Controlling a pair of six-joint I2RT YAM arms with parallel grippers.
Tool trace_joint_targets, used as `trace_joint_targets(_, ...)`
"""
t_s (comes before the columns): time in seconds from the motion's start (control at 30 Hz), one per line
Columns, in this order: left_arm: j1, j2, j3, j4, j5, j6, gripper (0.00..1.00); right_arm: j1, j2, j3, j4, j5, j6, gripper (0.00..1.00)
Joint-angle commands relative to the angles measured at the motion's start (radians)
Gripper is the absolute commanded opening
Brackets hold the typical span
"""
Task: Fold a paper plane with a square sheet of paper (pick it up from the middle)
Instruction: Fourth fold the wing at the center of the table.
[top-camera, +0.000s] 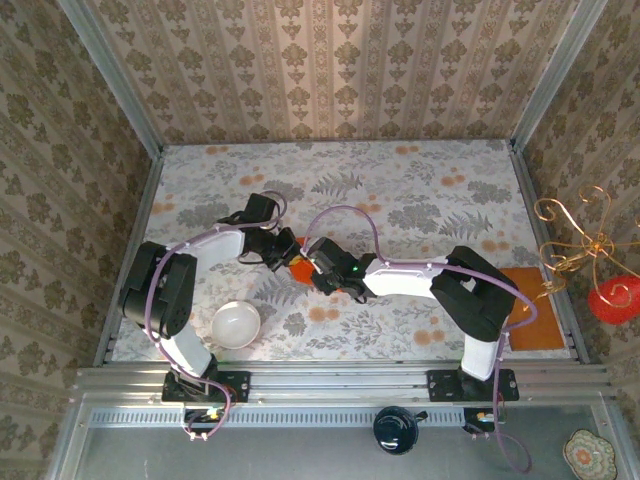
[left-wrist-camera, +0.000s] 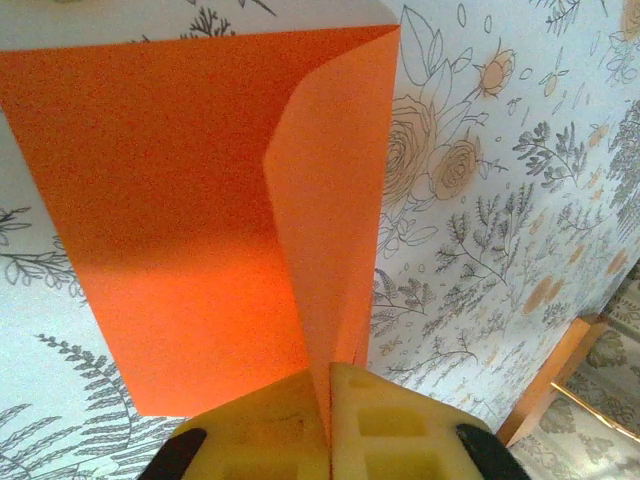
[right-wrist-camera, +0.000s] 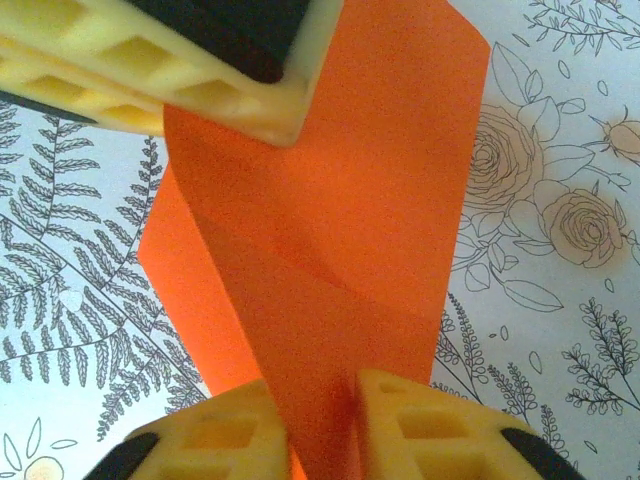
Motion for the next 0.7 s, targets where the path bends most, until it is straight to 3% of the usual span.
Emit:
trace_joint_targets(0.0, 0.018, -0.003, 0.024, -0.044, -0.006, 0.009, 0.15, 0.005, 0.013, 0.002, -0.020, -0.036, -0.017, 0.20)
trace_joint_targets(0.17, 0.098, -0.023, 0.044, -0.113, -0.028, 0.081, 0.32, 0.003, 0.020, 0.017, -0.072, -0.117, -0.027, 0.16)
trace_joint_targets(0.27, 0.156, -0.043, 0.061, -0.161, -0.047, 0.129, 0.37, -0.004, 0.036, 0.032, -0.102, -0.172, -0.018, 0.15)
trace_joint_targets(0.47, 0.240, -0.108, 0.058, -0.205, -0.086, 0.171, 0.41, -0.019, 0.064, 0.057, -0.130, -0.246, 0.015, 0.13)
trace_joint_targets(0.67, 0.246, -0.183, 0.005, -0.162, -0.079, 0.158, 0.41, -0.060, 0.070, 0.076, -0.144, -0.333, 0.083, 0.12)
